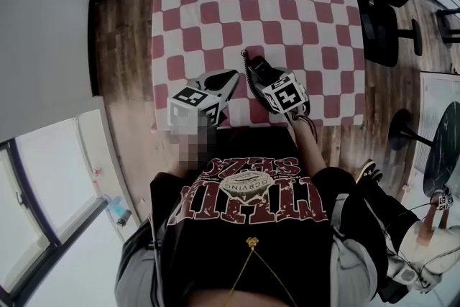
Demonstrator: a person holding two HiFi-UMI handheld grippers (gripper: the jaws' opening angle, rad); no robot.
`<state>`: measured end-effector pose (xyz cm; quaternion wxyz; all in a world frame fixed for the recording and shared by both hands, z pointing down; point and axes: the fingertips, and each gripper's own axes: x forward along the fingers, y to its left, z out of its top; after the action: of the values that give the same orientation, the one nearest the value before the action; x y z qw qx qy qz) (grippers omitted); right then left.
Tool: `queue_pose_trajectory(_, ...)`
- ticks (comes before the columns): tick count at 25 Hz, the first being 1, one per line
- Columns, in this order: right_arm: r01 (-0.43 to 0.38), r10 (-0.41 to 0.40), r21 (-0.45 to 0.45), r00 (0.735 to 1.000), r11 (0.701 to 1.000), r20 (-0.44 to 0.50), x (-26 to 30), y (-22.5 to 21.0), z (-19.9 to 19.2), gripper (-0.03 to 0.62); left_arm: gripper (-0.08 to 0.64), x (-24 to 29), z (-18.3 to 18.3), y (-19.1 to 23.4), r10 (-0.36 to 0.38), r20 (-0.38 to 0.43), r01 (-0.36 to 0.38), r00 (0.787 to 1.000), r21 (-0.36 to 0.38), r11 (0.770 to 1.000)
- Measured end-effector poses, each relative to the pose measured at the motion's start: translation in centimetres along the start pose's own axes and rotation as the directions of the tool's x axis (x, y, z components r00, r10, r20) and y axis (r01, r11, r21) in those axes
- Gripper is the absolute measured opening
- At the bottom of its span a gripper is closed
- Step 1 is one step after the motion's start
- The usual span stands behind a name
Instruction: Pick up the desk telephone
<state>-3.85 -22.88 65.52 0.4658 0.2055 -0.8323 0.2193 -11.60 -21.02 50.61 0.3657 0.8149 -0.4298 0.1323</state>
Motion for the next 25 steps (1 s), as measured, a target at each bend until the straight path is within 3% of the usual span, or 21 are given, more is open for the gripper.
queue_pose_trajectory(7, 0.069, -0.067, -0.068, 0.997, 0.995, 0.022, 1.0, -0.1, -0.1, 0.275, 0.008, -0.2, -0.2, 0.4, 0.005, -0.001, -0.005, 1.000, -0.009, 1.000)
queue_pose_trajectory(13, 0.079, -0.074, -0.059, 0.995, 0.995, 0.071, 0.8, -0.2, -0.1, 0.281, 0.008, 0.3, -0.6, 0.3, -0.010, -0.014, 0.010, 1.000, -0.009, 1.000)
queue_pose_trajectory(25, 0.079, -0.077, -0.055, 0.996, 0.995, 0.036, 0.6, -0.1, -0.5, 0.279, 0.008, 1.4, -1.1, -0.5, -0.049, -0.049, 0.050, 0.998, 0.025, 0.998)
